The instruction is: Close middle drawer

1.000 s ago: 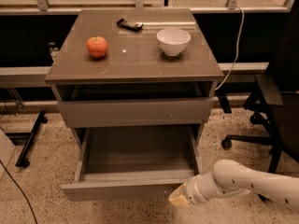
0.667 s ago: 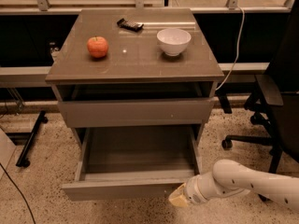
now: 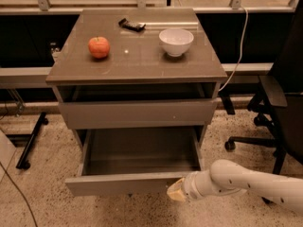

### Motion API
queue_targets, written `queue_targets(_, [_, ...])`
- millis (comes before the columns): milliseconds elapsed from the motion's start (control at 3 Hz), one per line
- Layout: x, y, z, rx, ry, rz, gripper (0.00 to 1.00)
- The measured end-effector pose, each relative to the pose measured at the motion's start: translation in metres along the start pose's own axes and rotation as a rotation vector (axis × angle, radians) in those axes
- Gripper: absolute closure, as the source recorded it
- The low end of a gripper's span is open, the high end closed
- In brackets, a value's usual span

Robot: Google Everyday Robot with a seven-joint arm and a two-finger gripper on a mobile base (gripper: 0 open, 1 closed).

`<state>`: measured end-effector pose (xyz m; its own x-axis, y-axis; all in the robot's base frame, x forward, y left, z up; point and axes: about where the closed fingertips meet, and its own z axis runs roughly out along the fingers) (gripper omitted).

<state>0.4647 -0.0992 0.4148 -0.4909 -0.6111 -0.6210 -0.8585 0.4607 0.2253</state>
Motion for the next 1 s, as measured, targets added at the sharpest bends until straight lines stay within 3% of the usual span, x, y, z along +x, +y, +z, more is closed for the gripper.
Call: queue_targets(1000, [-0.040, -0.053, 0.023, 0.063, -0.116, -0.097, 1.00])
